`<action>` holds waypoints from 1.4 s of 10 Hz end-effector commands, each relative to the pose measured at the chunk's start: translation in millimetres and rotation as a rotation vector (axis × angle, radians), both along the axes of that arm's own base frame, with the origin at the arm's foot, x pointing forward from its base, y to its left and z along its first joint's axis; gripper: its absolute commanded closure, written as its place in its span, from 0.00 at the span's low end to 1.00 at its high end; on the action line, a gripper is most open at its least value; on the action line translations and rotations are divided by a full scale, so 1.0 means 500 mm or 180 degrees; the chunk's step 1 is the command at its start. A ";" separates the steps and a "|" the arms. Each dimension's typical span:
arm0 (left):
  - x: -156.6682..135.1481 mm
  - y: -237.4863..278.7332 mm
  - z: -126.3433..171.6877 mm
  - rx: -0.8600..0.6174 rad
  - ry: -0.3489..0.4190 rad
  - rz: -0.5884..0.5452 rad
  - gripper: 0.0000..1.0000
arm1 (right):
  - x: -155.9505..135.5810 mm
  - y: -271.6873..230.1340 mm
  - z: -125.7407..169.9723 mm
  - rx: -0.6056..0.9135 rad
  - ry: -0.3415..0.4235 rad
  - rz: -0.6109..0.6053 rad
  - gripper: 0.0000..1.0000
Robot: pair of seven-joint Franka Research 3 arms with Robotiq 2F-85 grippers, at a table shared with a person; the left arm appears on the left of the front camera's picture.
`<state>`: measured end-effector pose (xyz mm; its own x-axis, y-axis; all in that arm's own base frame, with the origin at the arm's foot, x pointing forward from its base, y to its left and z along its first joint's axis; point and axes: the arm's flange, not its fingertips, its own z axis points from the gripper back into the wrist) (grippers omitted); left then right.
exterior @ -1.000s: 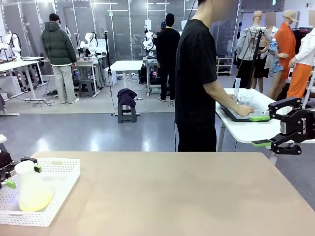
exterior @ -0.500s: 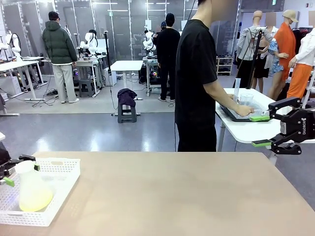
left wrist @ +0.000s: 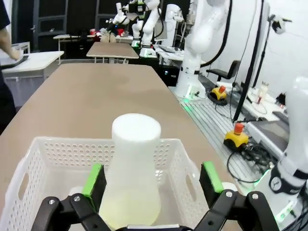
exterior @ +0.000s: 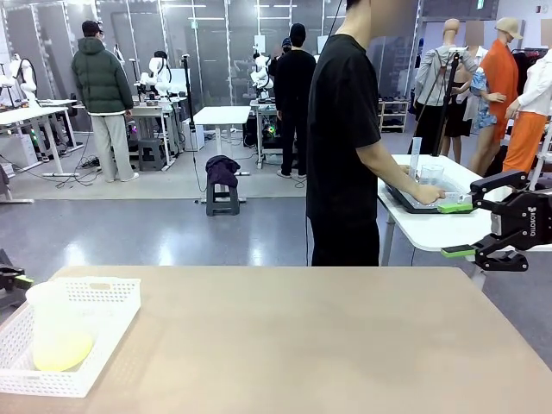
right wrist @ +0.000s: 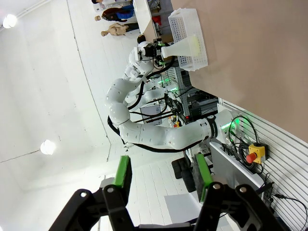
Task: Prepare the solutions needed for the experiment.
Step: When the human places the Big flask in the center of the table, pick up the Big flask and place it in the left Organizing basket.
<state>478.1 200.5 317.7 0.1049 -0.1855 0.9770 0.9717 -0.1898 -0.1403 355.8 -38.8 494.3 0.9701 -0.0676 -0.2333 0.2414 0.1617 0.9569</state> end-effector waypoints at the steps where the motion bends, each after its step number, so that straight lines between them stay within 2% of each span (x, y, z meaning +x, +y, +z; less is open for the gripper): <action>1: -0.033 -0.033 0.056 -0.0104 0.0547 0.0246 0.00 | 0.001 -0.003 0.005 -0.0009 0.0007 0.0019 0.34; 2: -0.037 -0.048 0.077 -0.0236 0.0967 0.0478 0.00 | 0.001 -0.003 0.005 -0.0009 0.0007 0.0019 0.34; 3: -0.047 -0.079 0.104 -0.0234 0.1319 0.0522 0.00 | 0.001 -0.003 0.005 -0.0009 0.0007 0.0019 0.34; 5: -0.068 -0.119 0.146 0.0122 0.1786 0.0869 0.00 | 0.001 -0.003 0.005 -0.0009 0.0007 0.0019 0.34; 6: -0.076 -0.122 0.168 -0.0025 0.2187 0.0818 0.00 | 0.001 -0.003 0.005 -0.0009 0.0007 0.0019 0.34; 7: -0.086 -0.120 0.190 -0.0101 0.2572 0.0934 0.00 | 0.001 -0.003 0.005 -0.0009 0.0007 0.0019 0.34; 8: -0.097 -0.118 0.211 -0.0262 0.2856 0.0815 0.00 | 0.001 -0.003 0.005 -0.0009 0.0007 0.0019 0.34; 9: -0.109 -0.125 0.231 -0.0310 0.3037 0.0698 0.00 | 0.001 -0.003 0.005 -0.0009 0.0007 0.0019 0.34; 11: -0.131 -0.127 0.237 -0.0244 0.3390 0.0726 0.00 | 0.001 -0.003 0.005 -0.0009 0.0007 0.0019 0.34; 12: -0.142 -0.123 0.236 -0.0101 0.3485 0.0827 0.00 | 0.001 -0.003 0.005 -0.0009 0.0007 0.0019 0.34; 14: -0.161 -0.124 0.243 -0.0132 0.3741 0.0636 0.00 | 0.001 -0.003 0.005 -0.0009 0.0007 0.0019 0.34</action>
